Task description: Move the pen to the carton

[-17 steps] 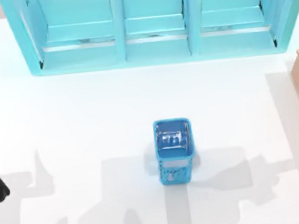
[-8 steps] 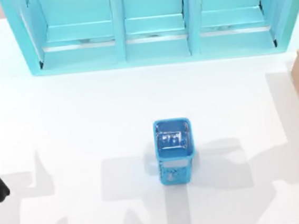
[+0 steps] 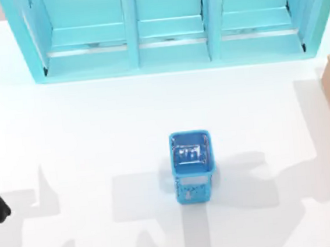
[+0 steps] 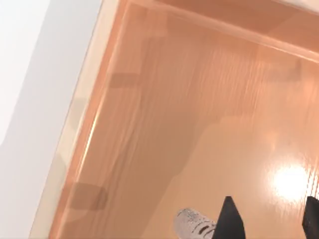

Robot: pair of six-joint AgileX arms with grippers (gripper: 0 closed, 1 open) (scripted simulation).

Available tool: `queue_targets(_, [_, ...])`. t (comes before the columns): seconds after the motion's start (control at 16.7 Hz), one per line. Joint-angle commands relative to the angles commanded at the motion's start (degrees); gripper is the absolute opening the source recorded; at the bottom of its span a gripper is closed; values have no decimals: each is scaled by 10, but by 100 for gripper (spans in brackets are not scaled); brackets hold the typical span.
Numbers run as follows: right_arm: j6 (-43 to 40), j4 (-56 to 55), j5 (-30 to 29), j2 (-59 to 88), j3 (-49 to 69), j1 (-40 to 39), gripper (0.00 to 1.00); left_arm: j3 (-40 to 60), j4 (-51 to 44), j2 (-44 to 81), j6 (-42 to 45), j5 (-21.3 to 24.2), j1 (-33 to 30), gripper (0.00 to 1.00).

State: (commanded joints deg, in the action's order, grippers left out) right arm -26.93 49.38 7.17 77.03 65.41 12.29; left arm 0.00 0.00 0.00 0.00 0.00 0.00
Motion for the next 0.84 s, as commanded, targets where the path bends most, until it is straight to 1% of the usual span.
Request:
queue_targets(0.48, [0,0,0,0,0,0,98,0,0,0,0,0,0,100])
queue_targets(0.54, [0,0,0,0,0,0,100,0,0,0,0,0,0,100])
queue_targets(0.84, [0,0,0,0,0,0,100,0,0,0,0,0,0,100])
